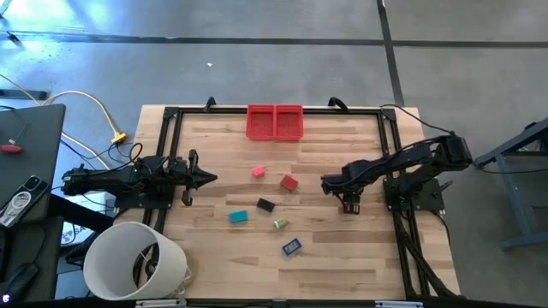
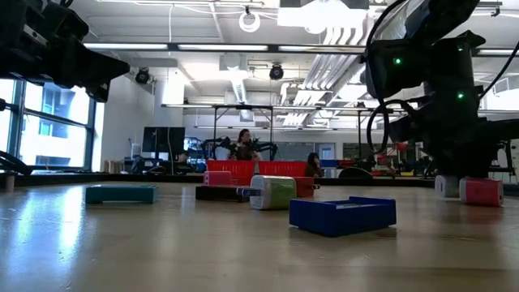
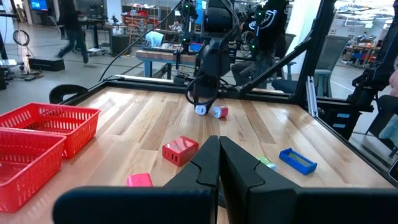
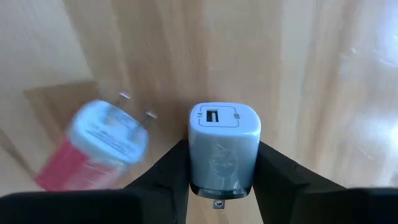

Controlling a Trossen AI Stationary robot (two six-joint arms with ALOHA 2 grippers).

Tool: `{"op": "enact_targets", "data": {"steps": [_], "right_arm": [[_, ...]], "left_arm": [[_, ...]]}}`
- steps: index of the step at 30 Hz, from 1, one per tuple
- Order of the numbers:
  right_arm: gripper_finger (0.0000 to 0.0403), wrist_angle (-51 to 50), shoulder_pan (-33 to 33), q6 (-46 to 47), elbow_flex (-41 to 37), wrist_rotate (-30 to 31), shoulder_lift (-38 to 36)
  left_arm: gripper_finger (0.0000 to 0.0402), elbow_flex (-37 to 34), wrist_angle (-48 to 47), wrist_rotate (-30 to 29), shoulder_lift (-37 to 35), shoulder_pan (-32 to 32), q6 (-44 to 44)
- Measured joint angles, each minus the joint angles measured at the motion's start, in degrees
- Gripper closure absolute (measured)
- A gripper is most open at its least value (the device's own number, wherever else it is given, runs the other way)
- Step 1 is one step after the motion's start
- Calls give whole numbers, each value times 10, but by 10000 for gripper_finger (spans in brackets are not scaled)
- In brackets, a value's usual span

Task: Pick & Place Office items
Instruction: Put the white charger adapter into the left red basket

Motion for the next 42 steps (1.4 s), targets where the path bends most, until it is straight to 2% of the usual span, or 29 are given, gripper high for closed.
{"op": "enact_targets", "data": {"steps": [7,12,22,29,33,42], "right_arm": [[270,-3,1,19,1,-1,-37],[279,-9,11,19,7,0,-51],[277,-13,37,14,61,12,-53],[273,-16,64,12,104,36,-53],[276,-15,81,6,123,74,-53],[274,24,92,-3,134,116,-53]], "left_arm": [[401,0,0,0,0,0,0],[401,0,0,0,0,0,0],[401,0,0,0,0,0,0],[401,0,0,0,0,0,0],[401,0,0,0,0,0,-3],[401,0,5,0,0,0,-59]]}}
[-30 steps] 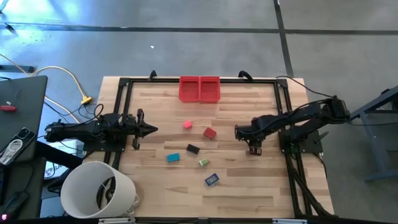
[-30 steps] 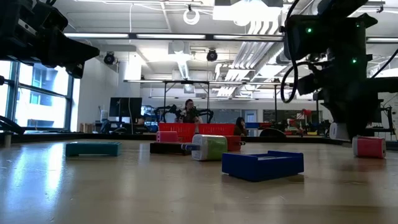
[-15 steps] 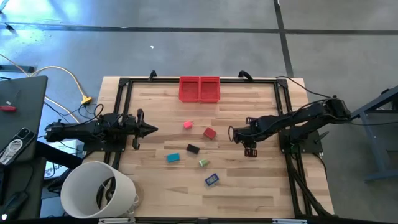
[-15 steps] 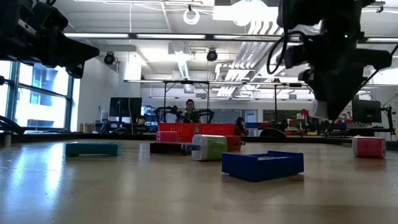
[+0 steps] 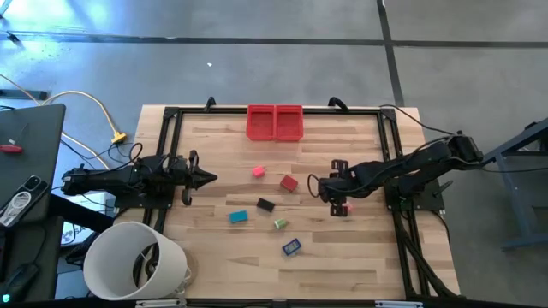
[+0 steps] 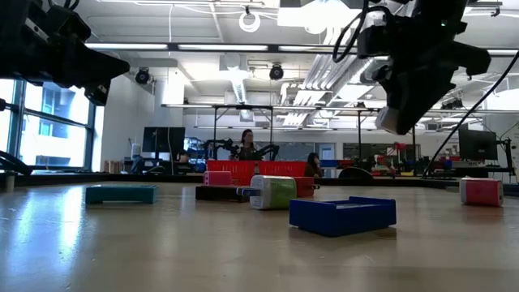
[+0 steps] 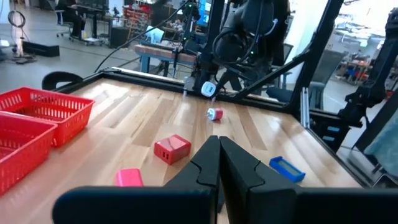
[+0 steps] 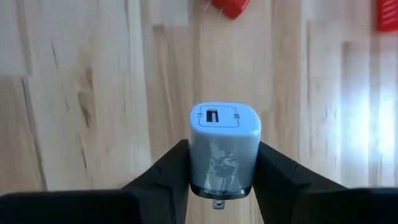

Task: Pick & Place Office items
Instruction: Put the white charger adapter into the left red basket

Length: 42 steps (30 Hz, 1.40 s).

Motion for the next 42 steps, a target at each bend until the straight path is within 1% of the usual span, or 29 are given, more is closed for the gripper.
{"op": "enact_targets", "data": {"steps": [6,17,23,31,37,42], "right_arm": [[275,51,0,-13,0,15,0],[272,176,0,-78,0,15,0],[277,222,0,-106,0,13,0],[272,331,0,-164,0,10,0],[274,359,0,-186,0,8,0],[273,382,0,-215,0,11,0]], "left_arm": [[401,0,13,0,0,0,-2],[401,0,21,0,0,0,-2],[401,0,21,0,0,0,-3],[401,0,21,0,0,0,-18],[401,0,23,0,0,0,-20],[401,0,47,0,0,0,-20]]}}
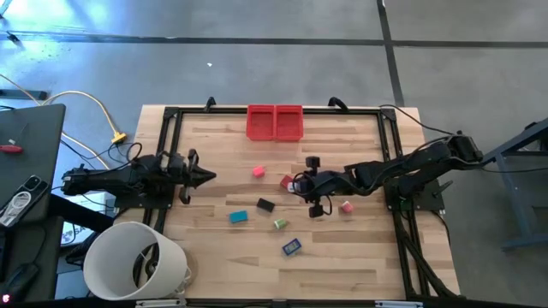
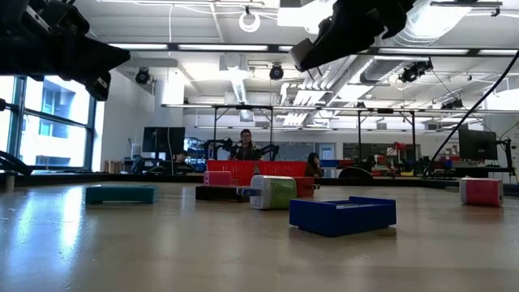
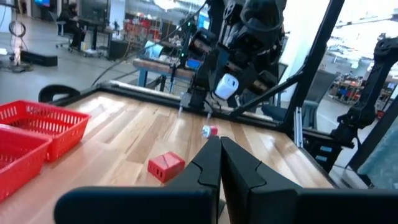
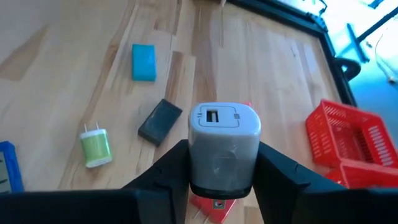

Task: Pick & Place Office items
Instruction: Put the white charger adapter into the left red basket

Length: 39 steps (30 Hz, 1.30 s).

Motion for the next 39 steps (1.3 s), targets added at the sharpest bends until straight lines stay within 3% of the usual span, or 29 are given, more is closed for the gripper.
{"op": "enact_targets", "data": {"steps": [19,25,34,39], "right_arm": [[269,29,-13,-30,0,-33,0],[277,28,-13,-30,0,-42,0],[275,28,-13,-30,0,-60,0],[273,27,-13,-30,0,-62,0]], "left_arm": [[401,20,54,18,23,0,-12],[401,28,116,18,100,0,-2],[401,31,294,22,267,0,2],[401,59,323,28,345,0,3]]}}
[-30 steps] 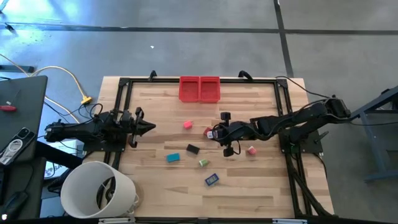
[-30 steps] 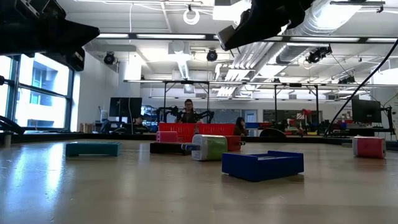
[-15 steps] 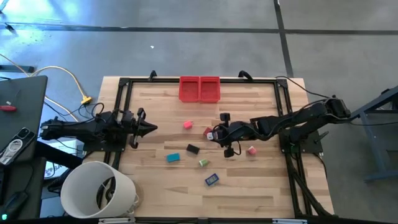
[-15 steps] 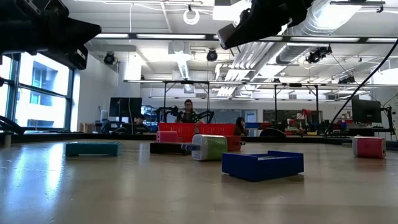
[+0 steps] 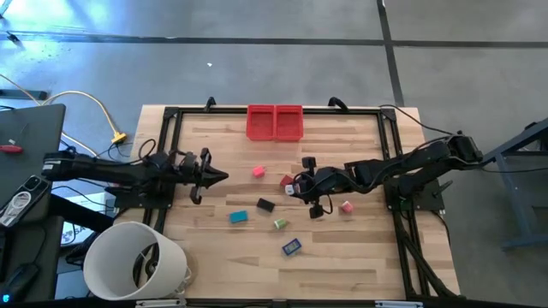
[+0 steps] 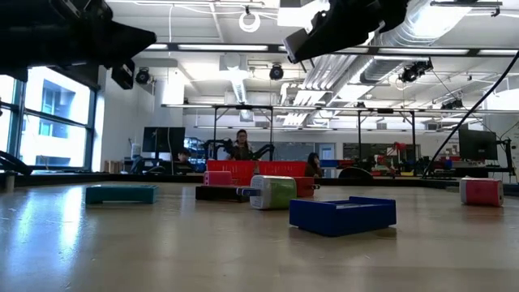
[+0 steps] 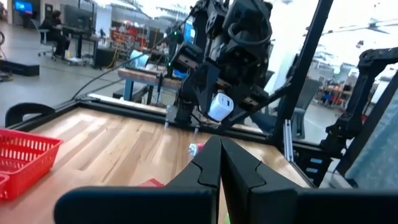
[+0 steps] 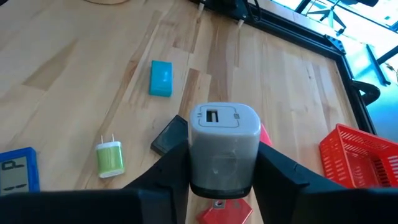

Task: Pick & Place Office items
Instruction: Put the white charger adapter into the left red basket

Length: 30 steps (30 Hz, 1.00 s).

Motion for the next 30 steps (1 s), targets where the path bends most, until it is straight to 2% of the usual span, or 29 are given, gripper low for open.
{"op": "enact_targets", "data": {"steps": [20,30], "right_arm": [[276,-11,0,-14,0,-1,0],[273,-12,0,-14,0,-16,0]], "left_arm": [[400,161,-37,0,251,6,101],[398,189,-35,0,307,5,118]]}}
